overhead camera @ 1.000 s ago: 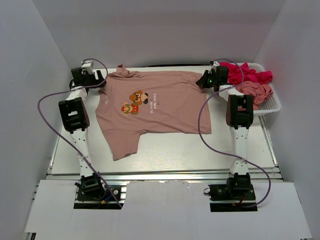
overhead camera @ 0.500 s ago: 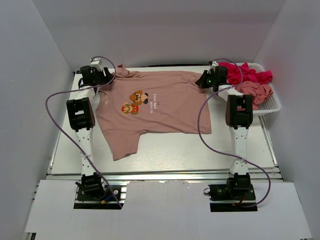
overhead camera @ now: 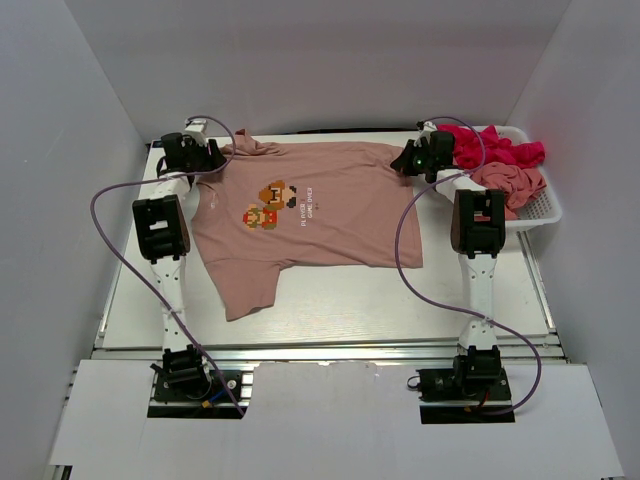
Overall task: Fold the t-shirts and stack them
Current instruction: Flatten out the tshirt
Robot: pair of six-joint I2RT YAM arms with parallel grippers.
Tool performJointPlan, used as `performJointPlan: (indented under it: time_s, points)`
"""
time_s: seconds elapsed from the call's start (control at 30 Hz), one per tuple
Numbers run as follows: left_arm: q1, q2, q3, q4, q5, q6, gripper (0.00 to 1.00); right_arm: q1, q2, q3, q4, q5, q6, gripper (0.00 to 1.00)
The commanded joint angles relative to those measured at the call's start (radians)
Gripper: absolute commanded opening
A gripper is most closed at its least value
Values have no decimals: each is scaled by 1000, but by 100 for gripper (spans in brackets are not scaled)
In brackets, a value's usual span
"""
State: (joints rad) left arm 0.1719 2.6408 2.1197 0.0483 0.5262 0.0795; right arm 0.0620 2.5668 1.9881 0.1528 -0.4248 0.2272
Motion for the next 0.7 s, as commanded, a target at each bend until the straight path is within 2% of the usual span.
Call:
performJointPlan:
  time_s: [0.0, 0.13, 0.43, 0.67]
  points:
    - [5, -76, -32, -93, -29, 78, 63, 6, 9, 48, 8, 0, -17, 0]
    - [6, -99, -29, -105, -66, 112, 63, 6, 15, 51, 11, -5, -14, 0]
    - [18, -110, -9, -117, -117, 143, 79, 6, 15, 54, 10, -6, -14, 0]
    - [29, -97, 3, -100, -121, 154, 82, 6, 13, 54, 8, -6, -14, 0]
